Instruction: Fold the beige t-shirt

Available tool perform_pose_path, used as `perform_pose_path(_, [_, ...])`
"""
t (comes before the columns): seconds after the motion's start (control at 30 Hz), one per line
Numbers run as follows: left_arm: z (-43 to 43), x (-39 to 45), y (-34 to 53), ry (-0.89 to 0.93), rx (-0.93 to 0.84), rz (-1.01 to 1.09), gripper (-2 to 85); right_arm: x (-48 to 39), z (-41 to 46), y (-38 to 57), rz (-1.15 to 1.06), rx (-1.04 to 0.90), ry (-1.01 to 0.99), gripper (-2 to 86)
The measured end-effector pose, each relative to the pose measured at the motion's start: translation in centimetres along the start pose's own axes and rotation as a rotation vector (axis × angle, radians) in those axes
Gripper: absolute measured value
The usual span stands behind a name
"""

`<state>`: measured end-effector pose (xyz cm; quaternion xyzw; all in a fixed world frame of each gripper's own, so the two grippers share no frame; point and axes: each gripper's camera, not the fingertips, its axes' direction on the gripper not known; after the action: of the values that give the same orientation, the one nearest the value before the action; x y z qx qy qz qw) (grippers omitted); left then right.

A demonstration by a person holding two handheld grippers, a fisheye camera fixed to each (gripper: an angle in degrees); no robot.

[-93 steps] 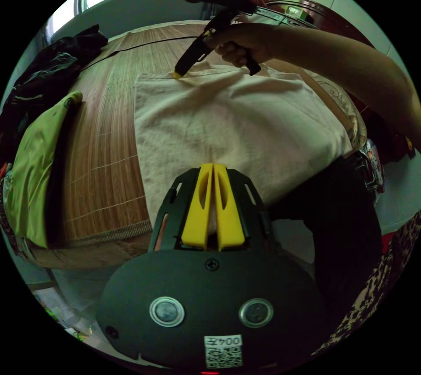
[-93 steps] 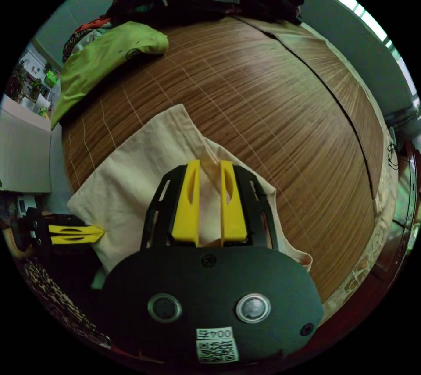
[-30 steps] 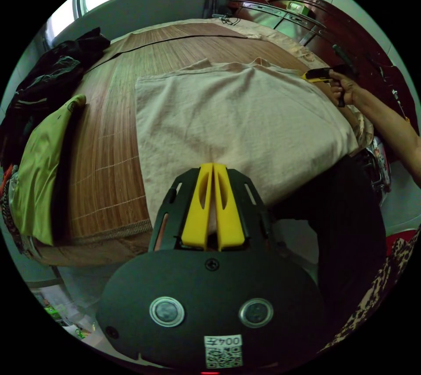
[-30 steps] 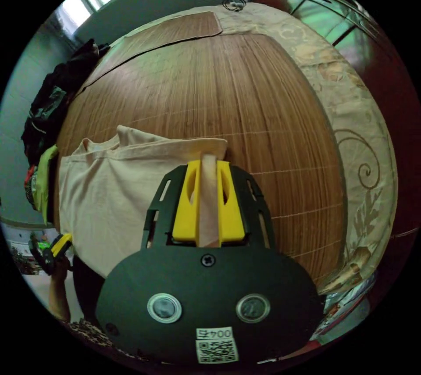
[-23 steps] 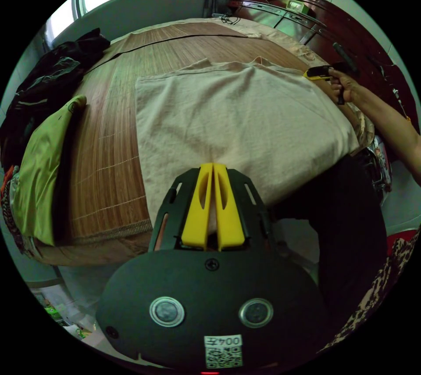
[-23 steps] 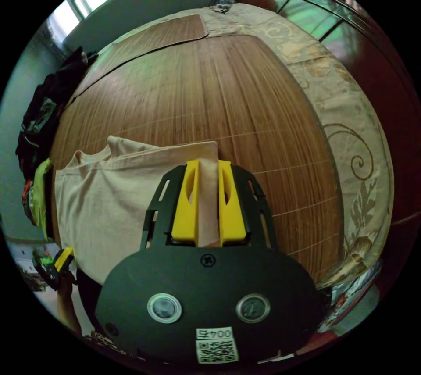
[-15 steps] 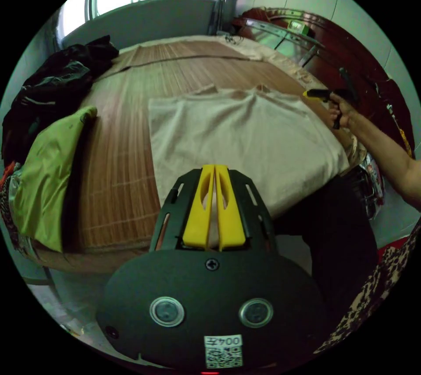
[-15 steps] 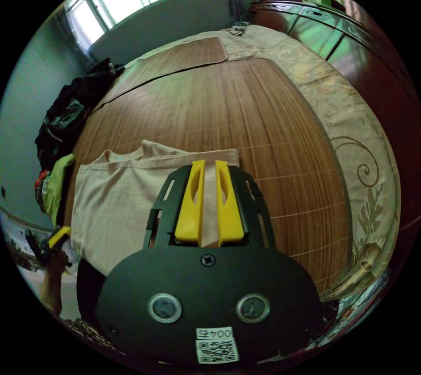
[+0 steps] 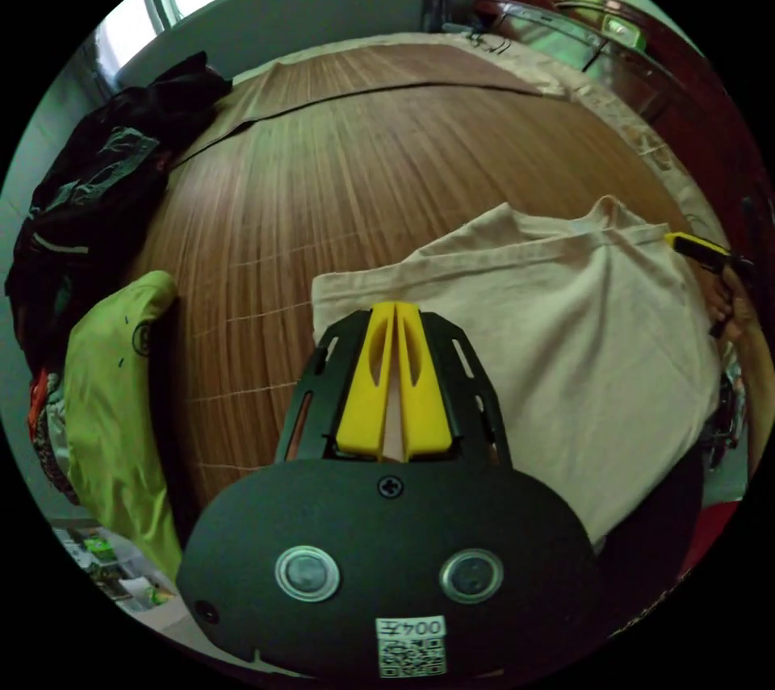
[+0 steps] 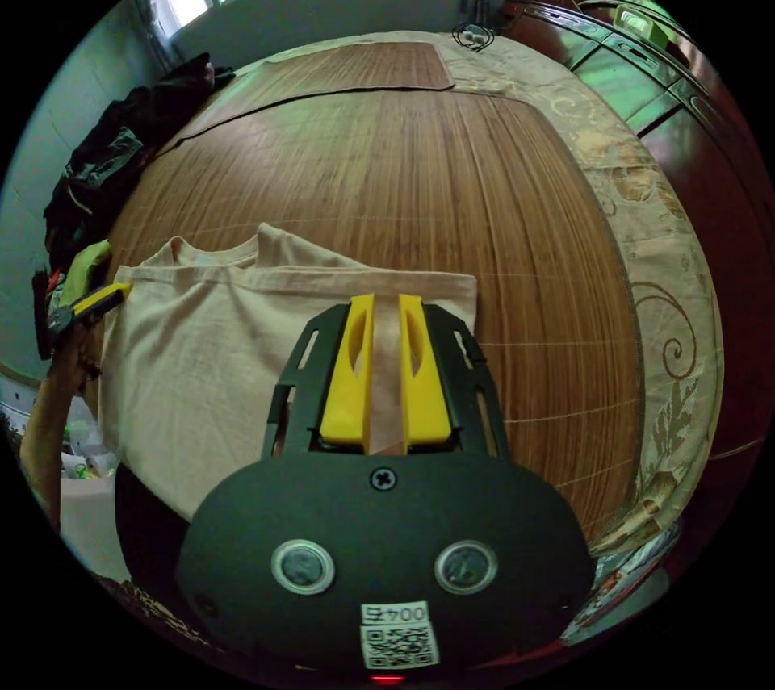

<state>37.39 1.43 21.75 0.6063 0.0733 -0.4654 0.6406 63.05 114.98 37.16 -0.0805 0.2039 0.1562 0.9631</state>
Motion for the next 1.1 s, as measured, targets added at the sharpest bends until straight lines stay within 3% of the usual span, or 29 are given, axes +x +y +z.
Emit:
perform_pose_path(0.1, [1.1, -3.4, 0.5, 0.133, 0.022, -0.097, 0.8, 1.7, 0.7, 0.2, 0.050, 0.004, -0.015, 4.3])
perform_pose_path(0.27, [3.1, -9.2, 2.8, 0.385, 0.065, -0.292, 0.6, 5.7, 1.1, 0.9, 0.232, 0.032, -0.238, 1.0])
perform_pose_path(0.37, [1.4, -11.0, 4.0, 0.447, 0.165, -0.391, 0.4, 4.7, -0.2, 1.0, 0.201, 0.064, -0.188, 4.2])
perform_pose_path(0.53, [-2.4, -2.5, 0.3, 0.263, 0.163, -0.095, 0.2, -2.1, -1.3, 0.2, -0.079, 0.080, -0.098, 4.8])
perform_pose_path(0.63, [-3.3, 3.1, -2.2, 0.303, 0.157, 0.017, 0.2, -5.9, -0.6, -0.8, -0.178, 0.046, -0.139, 4.6])
perform_pose_path(0.8, [-3.1, 19.4, -6.6, 0.284, 0.073, 0.378, 0.2, -9.4, 1.7, -1.8, -0.237, -0.045, -0.076, 4.1])
perform_pose_path(0.93, [0.9, 24.5, -8.8, 0.190, -0.022, 0.422, 0.3, -9.5, 3.1, -1.5, -0.213, -0.069, -0.066, 3.8])
perform_pose_path(1.1, [1.0, 20.7, -11.8, 0.326, -0.069, 0.217, 0.3, -9.9, 3.9, 0.4, -0.265, 0.002, -0.004, 3.9])
